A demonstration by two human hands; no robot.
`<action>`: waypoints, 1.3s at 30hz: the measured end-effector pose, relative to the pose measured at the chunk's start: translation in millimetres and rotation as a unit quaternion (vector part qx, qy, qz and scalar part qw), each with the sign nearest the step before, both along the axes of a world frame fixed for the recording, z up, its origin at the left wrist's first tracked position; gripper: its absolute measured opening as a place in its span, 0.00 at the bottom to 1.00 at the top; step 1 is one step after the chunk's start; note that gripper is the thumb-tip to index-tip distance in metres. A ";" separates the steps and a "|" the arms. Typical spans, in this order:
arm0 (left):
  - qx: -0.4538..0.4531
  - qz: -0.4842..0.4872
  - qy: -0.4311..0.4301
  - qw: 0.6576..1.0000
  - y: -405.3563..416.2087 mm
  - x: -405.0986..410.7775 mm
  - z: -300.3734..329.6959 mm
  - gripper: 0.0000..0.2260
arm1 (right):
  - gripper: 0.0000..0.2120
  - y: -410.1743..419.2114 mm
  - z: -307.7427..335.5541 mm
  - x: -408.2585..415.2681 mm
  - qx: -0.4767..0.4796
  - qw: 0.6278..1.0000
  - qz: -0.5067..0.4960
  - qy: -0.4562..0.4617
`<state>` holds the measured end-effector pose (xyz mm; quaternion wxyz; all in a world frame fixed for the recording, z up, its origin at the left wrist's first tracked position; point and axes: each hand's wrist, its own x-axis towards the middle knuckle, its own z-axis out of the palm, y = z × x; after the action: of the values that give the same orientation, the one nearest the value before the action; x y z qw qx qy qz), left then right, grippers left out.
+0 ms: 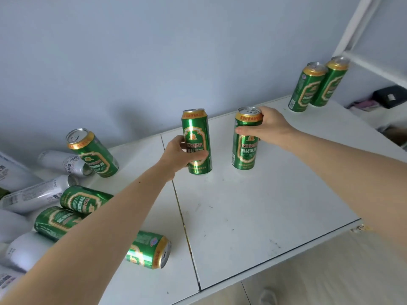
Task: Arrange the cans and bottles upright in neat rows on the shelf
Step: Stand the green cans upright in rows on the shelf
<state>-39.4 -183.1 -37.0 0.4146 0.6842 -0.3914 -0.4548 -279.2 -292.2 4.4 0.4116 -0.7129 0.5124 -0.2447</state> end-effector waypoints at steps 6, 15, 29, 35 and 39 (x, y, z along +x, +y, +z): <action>-0.007 -0.010 -0.041 0.999 -25.8 -70.1 -0.4 0.28 | 0.26 -12.0 9.5 -73.1 -0.005 1.000 -0.014 -0.005; -0.023 0.002 -0.058 0.998 -65.0 -200.6 -4.8 0.28 | 0.22 -50.3 19.2 -197.7 -0.019 1.000 0.000 -0.004; -0.056 0.044 -0.078 0.994 -160.1 -322.9 -30.0 0.29 | 0.26 -133.9 20.2 -302.5 -0.037 0.997 -0.060 0.033; -0.090 0.071 -0.108 0.988 -207.1 -351.0 -40.6 0.31 | 0.30 -176.0 13.3 -311.9 -0.043 0.997 -0.064 0.028; -0.110 0.101 -0.130 0.980 -229.6 -367.7 -46.7 0.33 | 0.30 -202.3 4.7 -311.5 -0.054 0.997 -0.056 0.015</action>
<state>-407.0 -412.6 -83.7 0.4768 0.7239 -0.4183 -0.2714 -590.7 -494.5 9.1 0.3510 -0.7077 0.5435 -0.2838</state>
